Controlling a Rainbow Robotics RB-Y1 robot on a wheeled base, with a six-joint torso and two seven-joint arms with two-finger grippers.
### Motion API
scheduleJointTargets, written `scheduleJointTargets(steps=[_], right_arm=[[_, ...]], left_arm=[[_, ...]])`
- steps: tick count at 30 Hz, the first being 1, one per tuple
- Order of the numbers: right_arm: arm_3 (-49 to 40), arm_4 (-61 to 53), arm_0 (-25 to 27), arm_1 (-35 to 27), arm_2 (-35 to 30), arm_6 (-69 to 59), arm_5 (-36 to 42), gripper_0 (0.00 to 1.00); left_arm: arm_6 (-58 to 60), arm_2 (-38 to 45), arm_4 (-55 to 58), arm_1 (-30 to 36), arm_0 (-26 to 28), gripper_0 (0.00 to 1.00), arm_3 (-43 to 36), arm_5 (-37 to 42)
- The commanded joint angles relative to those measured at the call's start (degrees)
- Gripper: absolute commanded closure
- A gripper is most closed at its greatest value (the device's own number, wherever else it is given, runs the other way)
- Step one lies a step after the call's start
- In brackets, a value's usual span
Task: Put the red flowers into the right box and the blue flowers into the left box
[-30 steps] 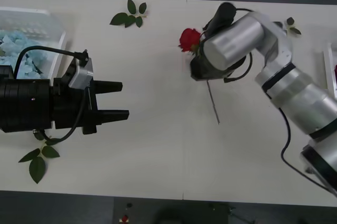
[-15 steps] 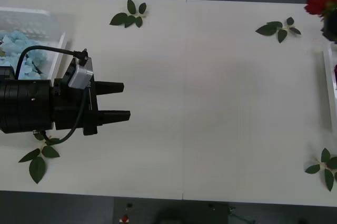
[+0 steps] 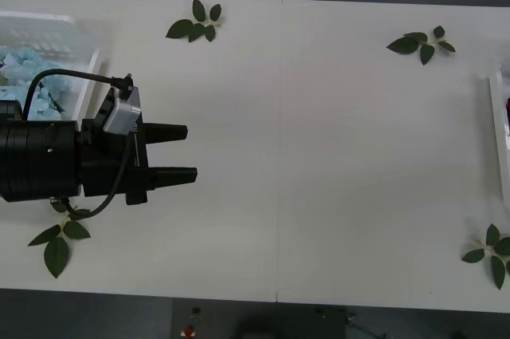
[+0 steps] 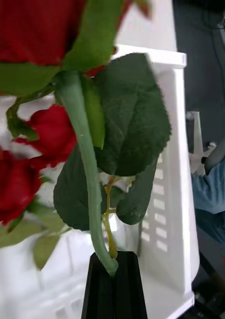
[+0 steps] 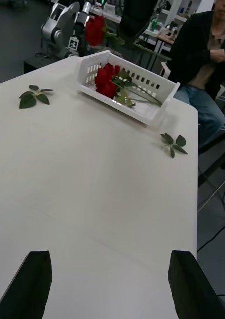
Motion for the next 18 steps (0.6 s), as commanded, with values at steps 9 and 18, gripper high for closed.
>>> scheduleJointTargets(steps=[9, 18], right_arm=[[15.85, 0.05, -1.05, 0.73, 9.09, 4.67, -14.41, 1.0], [20.24, 1.37, -1.05, 2.31, 13.57, 3.71, -21.27, 0.28]], left_arm=[[-0.29, -0.12, 0.44, -0.05, -0.43, 0.32, -1.74, 0.09], [-0.29, -0.12, 0.44, -0.05, -0.43, 0.32, -1.74, 0.09]])
